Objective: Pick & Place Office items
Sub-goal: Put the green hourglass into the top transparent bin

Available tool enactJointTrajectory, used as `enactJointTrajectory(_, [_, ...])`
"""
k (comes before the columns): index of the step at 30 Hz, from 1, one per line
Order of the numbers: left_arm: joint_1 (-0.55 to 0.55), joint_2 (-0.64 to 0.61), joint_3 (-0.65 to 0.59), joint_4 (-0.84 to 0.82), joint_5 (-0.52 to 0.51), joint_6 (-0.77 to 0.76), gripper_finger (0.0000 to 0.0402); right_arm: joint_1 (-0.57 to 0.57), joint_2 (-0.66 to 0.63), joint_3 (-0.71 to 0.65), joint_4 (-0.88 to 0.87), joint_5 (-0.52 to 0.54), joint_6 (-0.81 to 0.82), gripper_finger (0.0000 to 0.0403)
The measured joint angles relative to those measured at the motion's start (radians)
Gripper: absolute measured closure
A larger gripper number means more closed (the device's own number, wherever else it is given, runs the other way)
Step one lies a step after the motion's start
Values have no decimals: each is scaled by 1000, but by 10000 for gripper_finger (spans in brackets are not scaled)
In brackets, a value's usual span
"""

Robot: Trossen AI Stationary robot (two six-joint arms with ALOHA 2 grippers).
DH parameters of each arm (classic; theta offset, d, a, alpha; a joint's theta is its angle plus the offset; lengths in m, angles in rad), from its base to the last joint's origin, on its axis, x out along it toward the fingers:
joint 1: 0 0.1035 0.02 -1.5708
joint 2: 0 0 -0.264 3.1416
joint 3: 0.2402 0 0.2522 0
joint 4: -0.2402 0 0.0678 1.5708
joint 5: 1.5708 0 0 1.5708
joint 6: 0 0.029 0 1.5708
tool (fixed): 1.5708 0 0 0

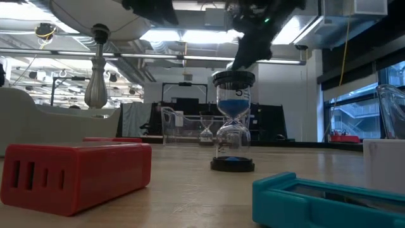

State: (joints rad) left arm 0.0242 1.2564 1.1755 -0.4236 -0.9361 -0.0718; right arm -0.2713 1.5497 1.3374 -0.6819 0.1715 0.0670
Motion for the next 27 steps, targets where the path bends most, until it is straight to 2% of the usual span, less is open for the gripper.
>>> enactJointTrajectory(4, [0, 0, 0, 0, -121, 128, 98, -22, 140, 134, -145, -4, -58, 195])
enactJointTrajectory(9, [0, 0, 0, 0, -229, 142, 98, -43, 242, 235, -206, -8, -84, 195])
enactJointTrajectory(18, [0, 0, 0, 0, -341, 293, 98, -80, 279, 254, -214, -7, -106, 195])
enactJointTrajectory(27, [0, 0, 0, 0, -420, 298, 98, -106, 312, 256, -207, -49, -100, 195])
